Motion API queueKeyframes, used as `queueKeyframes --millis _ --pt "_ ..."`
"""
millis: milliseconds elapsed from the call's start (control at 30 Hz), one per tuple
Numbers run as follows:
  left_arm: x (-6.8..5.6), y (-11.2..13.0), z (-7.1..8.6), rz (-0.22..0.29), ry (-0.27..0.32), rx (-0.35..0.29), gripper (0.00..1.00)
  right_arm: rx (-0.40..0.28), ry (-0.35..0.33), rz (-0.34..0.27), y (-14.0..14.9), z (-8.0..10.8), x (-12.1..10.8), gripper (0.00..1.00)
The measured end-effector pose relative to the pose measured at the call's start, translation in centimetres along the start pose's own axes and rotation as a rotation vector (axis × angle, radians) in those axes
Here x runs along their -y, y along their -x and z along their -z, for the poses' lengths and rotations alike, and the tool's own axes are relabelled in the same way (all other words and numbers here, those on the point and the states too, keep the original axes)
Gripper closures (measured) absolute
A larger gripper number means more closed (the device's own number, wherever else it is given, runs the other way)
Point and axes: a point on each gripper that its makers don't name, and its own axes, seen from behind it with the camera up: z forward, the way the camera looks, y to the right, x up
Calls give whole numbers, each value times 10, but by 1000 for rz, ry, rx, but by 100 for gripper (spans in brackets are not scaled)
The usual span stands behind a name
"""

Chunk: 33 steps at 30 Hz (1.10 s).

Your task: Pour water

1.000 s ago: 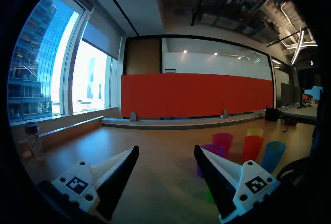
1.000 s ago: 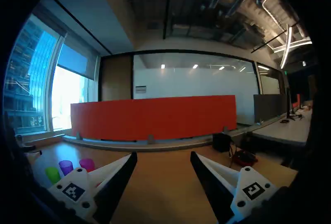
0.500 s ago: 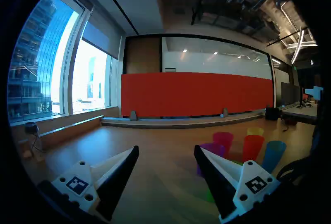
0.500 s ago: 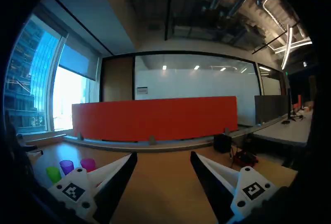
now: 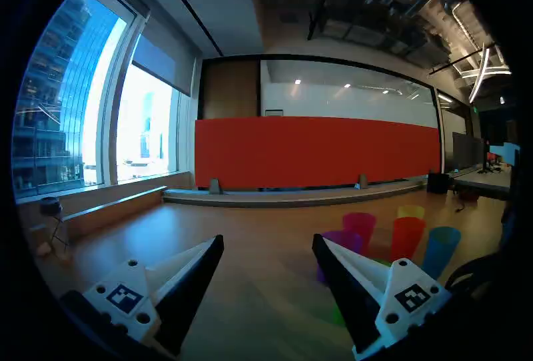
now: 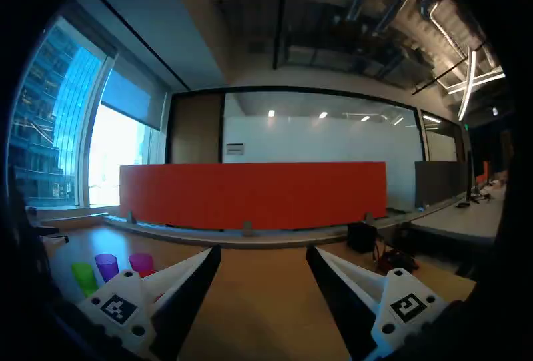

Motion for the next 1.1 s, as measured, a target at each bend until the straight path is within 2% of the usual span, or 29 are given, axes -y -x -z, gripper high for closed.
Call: queueKeyframes --millis 467,767,1100 --pt "0 0 0 0 0 0 1 27 -29 18 38 -13 14 1" --pt "0 0 0 0 0 0 1 49 -10 7 58 -21 -1 1" --pt "-1 0 0 0 0 0 1 64 -11 -9 73 -18 -12 1"
